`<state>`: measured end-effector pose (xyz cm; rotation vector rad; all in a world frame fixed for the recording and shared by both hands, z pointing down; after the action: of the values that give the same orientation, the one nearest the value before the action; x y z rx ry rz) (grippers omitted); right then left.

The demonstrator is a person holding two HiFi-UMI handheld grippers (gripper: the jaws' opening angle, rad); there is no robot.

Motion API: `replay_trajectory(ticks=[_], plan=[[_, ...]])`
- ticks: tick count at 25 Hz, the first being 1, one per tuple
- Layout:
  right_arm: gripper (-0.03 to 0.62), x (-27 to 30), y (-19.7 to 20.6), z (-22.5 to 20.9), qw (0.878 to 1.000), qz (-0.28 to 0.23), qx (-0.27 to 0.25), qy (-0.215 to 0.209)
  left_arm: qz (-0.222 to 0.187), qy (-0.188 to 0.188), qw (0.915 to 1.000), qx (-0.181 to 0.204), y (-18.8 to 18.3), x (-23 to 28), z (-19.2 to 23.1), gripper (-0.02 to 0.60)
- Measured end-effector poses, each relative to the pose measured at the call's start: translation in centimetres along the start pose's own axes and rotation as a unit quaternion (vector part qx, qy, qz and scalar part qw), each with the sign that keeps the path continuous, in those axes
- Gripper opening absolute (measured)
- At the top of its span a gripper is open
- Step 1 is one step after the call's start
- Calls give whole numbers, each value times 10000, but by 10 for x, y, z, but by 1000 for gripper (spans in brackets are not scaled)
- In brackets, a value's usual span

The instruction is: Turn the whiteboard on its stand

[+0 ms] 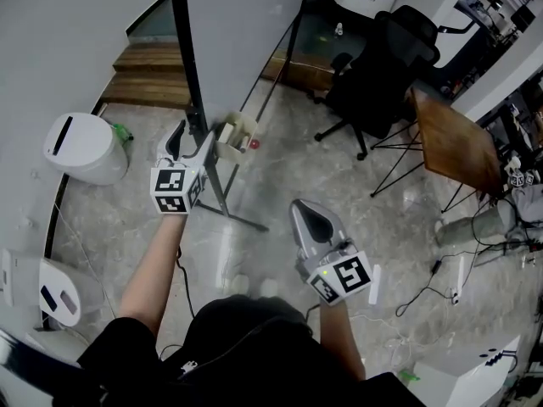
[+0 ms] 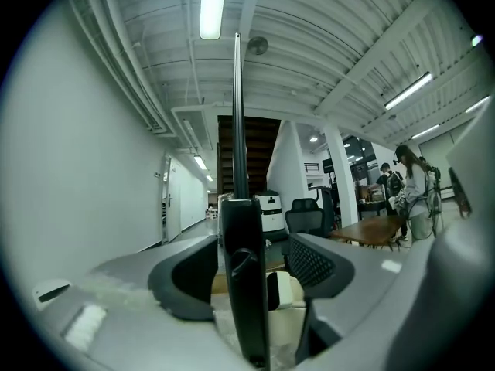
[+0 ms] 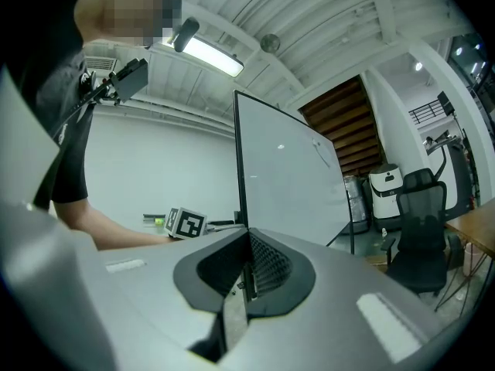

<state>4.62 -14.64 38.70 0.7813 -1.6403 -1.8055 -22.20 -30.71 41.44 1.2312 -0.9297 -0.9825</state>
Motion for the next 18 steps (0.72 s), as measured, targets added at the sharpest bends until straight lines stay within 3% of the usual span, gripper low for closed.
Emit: replay_trajectory(ticks=[4,7,9,18], plan=[[9,4,1,-4,9999,31,-19,-122,9,-223,9997,15,0,21,10,298],[9,1,3,-7,9999,58,-24,-134,14,-341,9994,43,1,28,14,245],[9,-3,3,-11,9999,72,-20,-96,0,-315,9995,33,1,28,13,216],[9,-12,3,-11,9999,94,-26,-26,46,-125,9997,-198,2,31,14,207]])
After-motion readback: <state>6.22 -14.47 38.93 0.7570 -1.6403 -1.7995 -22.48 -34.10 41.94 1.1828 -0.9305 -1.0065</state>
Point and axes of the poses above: the fingertips, and each gripper's own axes: x forward along the fingers, z to its left, y out of its underside, the point moved 6 cm from there along -x, backward along the fingers, and after that the axes turned 11 degrees about -x, right-handed, at the moved point
